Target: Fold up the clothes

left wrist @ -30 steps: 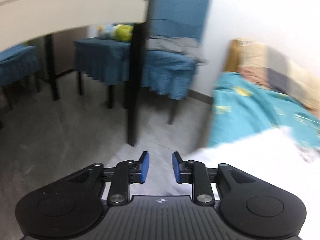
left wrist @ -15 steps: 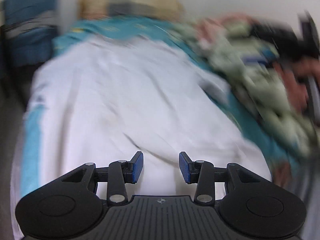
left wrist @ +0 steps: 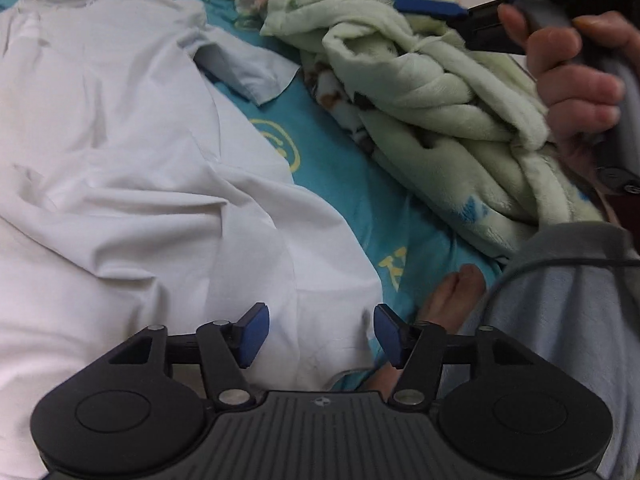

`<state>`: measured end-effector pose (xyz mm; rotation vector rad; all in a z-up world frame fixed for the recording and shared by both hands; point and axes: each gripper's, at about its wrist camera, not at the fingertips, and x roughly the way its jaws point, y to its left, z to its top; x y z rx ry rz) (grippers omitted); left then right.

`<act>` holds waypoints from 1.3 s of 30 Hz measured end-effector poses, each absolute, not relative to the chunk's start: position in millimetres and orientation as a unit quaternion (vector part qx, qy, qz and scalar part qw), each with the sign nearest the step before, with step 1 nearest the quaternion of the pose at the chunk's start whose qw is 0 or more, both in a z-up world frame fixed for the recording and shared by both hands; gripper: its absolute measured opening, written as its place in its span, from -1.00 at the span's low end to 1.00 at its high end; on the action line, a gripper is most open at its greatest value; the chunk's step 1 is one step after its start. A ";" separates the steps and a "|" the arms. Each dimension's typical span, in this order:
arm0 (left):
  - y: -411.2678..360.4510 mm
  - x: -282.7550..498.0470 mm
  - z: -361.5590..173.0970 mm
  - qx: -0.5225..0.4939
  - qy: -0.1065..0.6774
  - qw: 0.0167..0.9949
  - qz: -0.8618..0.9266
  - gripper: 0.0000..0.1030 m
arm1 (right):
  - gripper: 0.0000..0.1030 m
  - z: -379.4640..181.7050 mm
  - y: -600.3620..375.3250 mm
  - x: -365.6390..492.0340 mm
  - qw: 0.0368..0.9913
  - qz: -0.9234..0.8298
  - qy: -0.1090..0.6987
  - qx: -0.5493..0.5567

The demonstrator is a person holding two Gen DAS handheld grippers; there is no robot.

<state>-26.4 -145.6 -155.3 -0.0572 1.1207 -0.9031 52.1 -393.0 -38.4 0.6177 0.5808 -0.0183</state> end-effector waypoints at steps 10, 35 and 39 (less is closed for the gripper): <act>-155.1 -38.6 -164.2 -0.049 0.556 0.716 -0.420 -0.94 | 0.57 -63.2 -396.7 67.9 0.875 0.018 0.309 0.372; 12.2 86.7 -104.2 -0.147 0.424 0.871 -0.202 0.26 | 0.61 -189.9 -361.3 130.1 0.725 -0.099 0.307 0.609; 23.9 96.9 -117.2 -0.177 0.423 0.871 -0.174 0.25 | 0.62 -202.2 -368.0 141.9 0.733 -0.152 0.248 0.615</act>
